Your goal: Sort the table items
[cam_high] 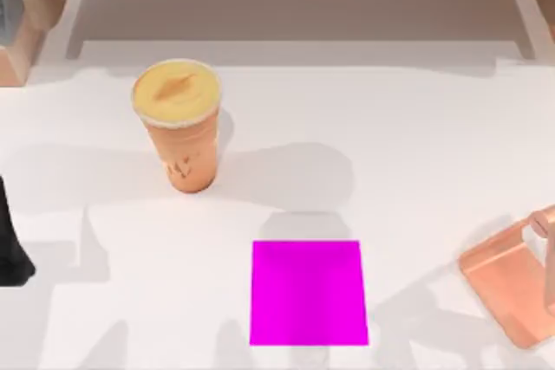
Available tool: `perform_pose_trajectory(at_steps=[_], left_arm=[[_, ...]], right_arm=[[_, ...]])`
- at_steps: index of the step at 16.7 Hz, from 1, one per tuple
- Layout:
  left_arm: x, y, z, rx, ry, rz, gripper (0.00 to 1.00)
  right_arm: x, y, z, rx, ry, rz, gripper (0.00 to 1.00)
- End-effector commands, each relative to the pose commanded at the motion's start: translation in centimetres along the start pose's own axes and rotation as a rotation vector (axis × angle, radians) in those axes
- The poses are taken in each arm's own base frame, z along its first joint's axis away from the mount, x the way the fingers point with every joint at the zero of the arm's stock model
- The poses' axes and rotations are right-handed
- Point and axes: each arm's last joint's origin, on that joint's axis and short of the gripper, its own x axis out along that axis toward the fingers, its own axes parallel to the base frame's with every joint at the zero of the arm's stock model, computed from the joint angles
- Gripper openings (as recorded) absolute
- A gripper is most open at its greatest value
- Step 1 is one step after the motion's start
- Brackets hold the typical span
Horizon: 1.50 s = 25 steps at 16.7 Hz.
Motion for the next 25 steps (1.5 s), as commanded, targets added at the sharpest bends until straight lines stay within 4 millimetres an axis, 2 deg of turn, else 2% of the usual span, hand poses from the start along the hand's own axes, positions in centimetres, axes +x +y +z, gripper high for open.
perform_pose_trajectory(at_steps=[3, 6, 9, 12, 15, 18, 21, 25], left_arm=[[0.0, 0.0, 0.0, 0.0, 0.0, 0.0, 1.0], [0.0, 0.0, 0.0, 0.0, 0.0, 0.0, 1.0], [0.0, 0.0, 0.0, 0.0, 0.0, 0.0, 1.0], [0.0, 0.0, 0.0, 0.0, 0.0, 0.0, 1.0], [0.0, 0.0, 0.0, 0.0, 0.0, 0.0, 1.0], [0.0, 0.0, 0.0, 0.0, 0.0, 0.0, 1.0], [0.0, 0.0, 0.0, 0.0, 0.0, 0.0, 1.0], [0.0, 0.0, 0.0, 0.0, 0.0, 0.0, 1.0]], right_arm=[[0.0, 0.0, 0.2, -0.011, 0.011, -0.004, 1.0], [0.2, -0.5, 1.5, -0.102, 0.104, -0.037, 1.0], [1.0, -1.3, 3.3, -0.261, 0.301, -0.072, 1.0], [3.1, -2.7, 4.9, -0.434, 0.591, -0.052, 1.0], [6.1, -4.9, 5.7, -0.571, 0.903, 0.051, 1.0], [9.1, -7.6, 5.6, -0.645, 1.157, 0.214, 1.0], [11.4, -10.4, 5.0, -0.671, 1.328, 0.393, 1.0], [13.3, -13.3, 3.7, -0.664, 1.45, 0.595, 1.0]])
